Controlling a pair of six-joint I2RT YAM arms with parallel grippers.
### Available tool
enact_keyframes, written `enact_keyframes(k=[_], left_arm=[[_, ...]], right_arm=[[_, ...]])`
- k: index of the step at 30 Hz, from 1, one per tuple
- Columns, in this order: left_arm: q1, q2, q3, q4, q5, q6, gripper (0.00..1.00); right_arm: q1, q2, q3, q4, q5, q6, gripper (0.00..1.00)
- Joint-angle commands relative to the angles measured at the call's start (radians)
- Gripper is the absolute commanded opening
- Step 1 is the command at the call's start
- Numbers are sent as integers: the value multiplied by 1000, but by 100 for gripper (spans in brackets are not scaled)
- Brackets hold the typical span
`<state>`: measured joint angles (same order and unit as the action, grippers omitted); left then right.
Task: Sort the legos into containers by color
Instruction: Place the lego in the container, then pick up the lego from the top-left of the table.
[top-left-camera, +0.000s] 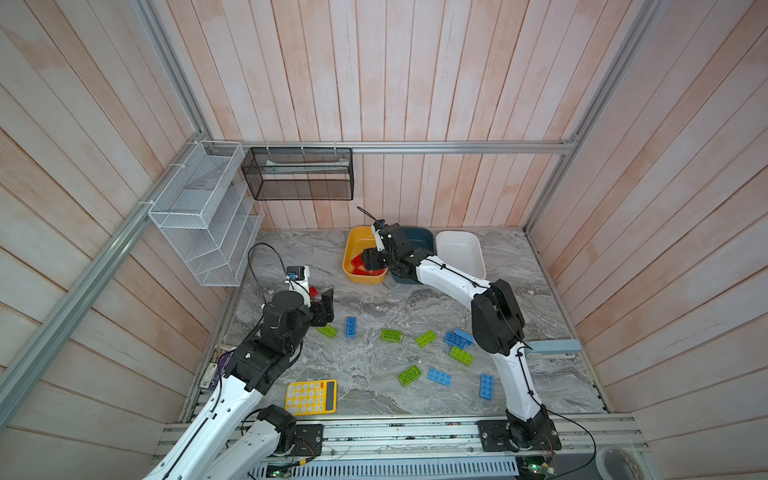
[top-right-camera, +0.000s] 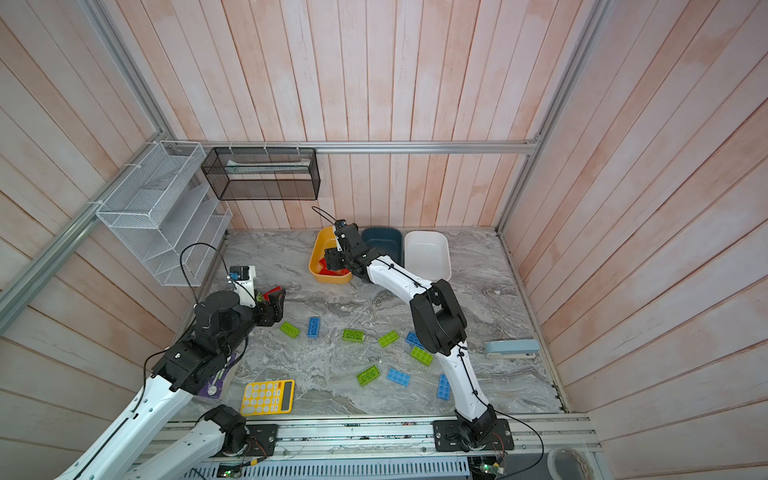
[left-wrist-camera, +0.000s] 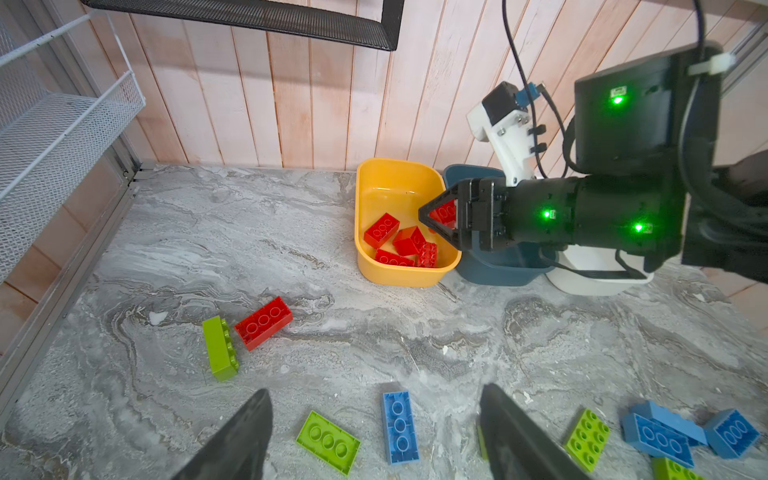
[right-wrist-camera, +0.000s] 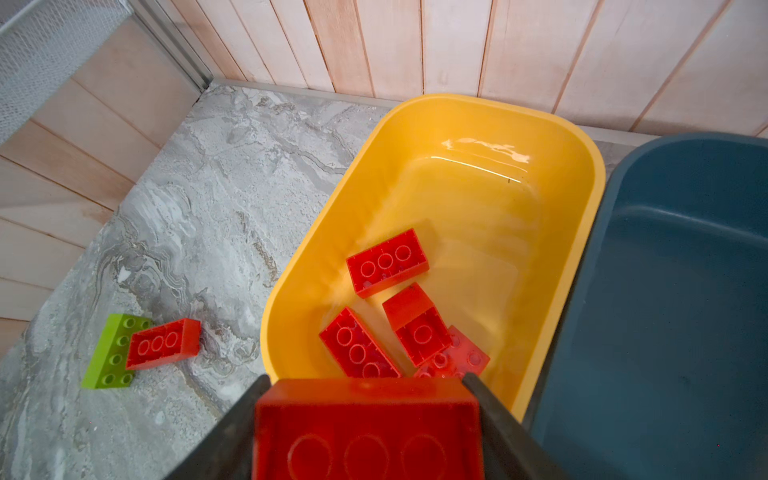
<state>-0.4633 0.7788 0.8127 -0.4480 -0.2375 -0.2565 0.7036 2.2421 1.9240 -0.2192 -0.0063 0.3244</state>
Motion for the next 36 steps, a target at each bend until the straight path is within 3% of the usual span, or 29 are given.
enact_keyframes(k=[1,8,16,21,27,36], left_arm=[[3,12,-13,8,7,-11,82],[23,62,-6,-6,-3,-28,85],[135,230,41,-40,64,-76,86],[213,389,114,-93,83,-119,96],[275,521,140,-61,108,-185,99],[304,782,231,1,111,-242,99]], right_arm=[[0,10,49,-26,-1,-21,82],[0,-104,-57,11,14,-33,90],[0,-474,-546,243,14,-23,90],[-1,-712,-872,363,8,13,90],[1,-932,-1183,510,-2,91,91],[19,-1047,-1361,608,3,129,91]])
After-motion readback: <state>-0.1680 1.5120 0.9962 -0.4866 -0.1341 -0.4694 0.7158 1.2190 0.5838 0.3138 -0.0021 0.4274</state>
